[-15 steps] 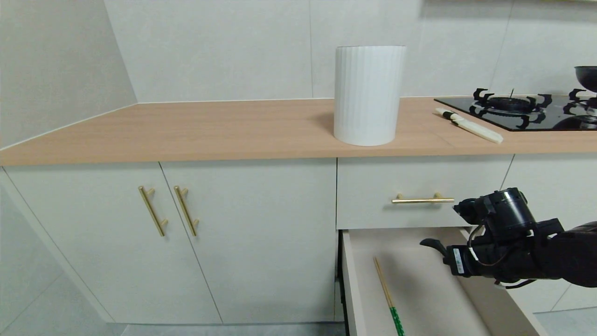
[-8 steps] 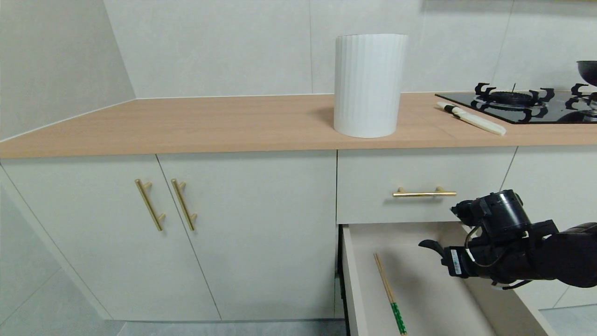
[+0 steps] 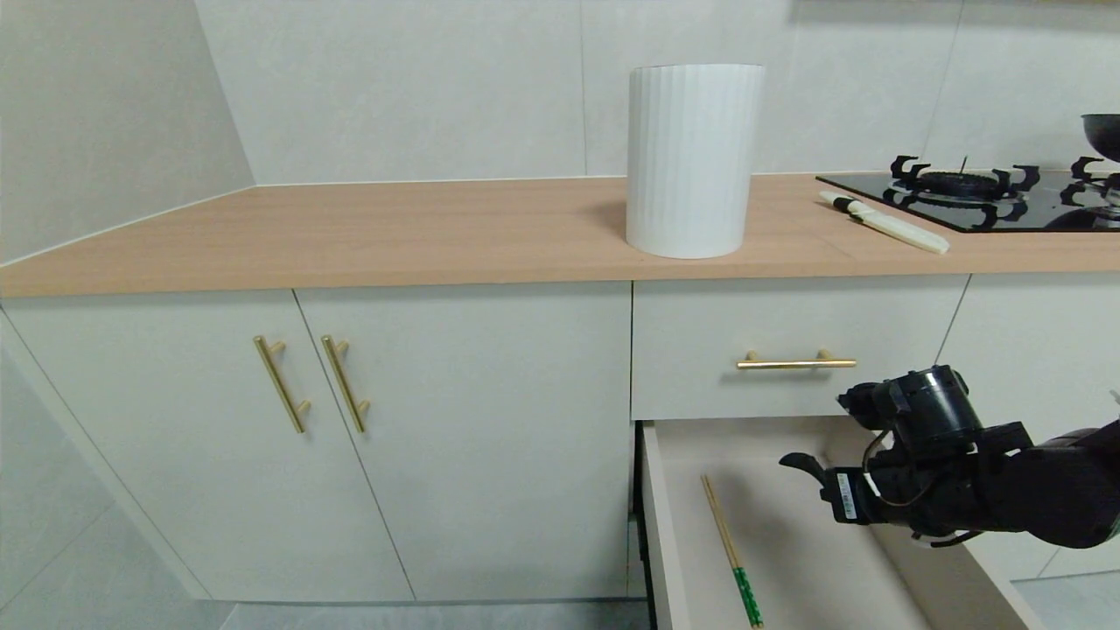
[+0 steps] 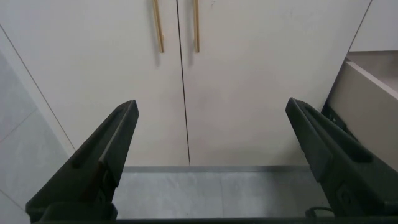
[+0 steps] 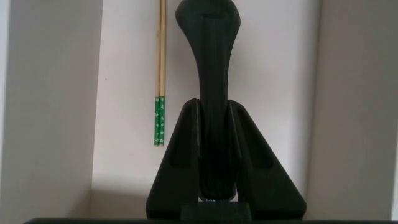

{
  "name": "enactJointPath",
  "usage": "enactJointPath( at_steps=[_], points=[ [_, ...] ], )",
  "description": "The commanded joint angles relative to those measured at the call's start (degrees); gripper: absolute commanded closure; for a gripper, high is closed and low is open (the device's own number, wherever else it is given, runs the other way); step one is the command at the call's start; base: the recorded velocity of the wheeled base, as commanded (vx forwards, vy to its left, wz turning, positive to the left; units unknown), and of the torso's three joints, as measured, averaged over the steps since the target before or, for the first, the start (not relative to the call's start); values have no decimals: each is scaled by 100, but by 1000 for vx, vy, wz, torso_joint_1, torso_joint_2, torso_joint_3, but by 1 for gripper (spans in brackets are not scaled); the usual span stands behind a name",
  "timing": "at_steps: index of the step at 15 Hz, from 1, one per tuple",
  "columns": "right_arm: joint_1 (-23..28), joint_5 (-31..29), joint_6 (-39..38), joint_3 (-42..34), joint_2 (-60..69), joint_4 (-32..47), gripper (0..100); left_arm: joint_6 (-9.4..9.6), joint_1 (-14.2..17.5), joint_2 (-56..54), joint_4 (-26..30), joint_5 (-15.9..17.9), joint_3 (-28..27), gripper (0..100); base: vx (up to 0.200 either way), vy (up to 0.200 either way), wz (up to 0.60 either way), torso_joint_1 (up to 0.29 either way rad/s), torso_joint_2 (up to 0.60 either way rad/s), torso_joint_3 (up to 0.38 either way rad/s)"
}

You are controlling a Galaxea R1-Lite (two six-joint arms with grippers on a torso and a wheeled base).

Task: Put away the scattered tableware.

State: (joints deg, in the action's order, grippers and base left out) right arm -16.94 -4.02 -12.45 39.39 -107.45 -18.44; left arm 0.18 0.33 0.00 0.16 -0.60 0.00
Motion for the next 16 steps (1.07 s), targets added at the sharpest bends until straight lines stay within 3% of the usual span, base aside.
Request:
enactJointPath(
  at_steps=[1,4,9,16],
  points=[
    [-125,-72,5,16,-259,-1,100,-1,2,0,2,-2,0,0,0,0,0,0,0,0],
    [-222,-151,-56,175,-927,-177,100,-1,2,0,2,-2,0,0,0,0,0,0,0,0],
    [-274,-565,-276,131,-2149,-1487,100,-1,2,0,2,-2,0,0,0,0,0,0,0,0],
    [-309,-573,-293,175,-2782,-1566,100,-1,2,0,2,-2,0,0,0,0,0,0,0,0]
  ],
)
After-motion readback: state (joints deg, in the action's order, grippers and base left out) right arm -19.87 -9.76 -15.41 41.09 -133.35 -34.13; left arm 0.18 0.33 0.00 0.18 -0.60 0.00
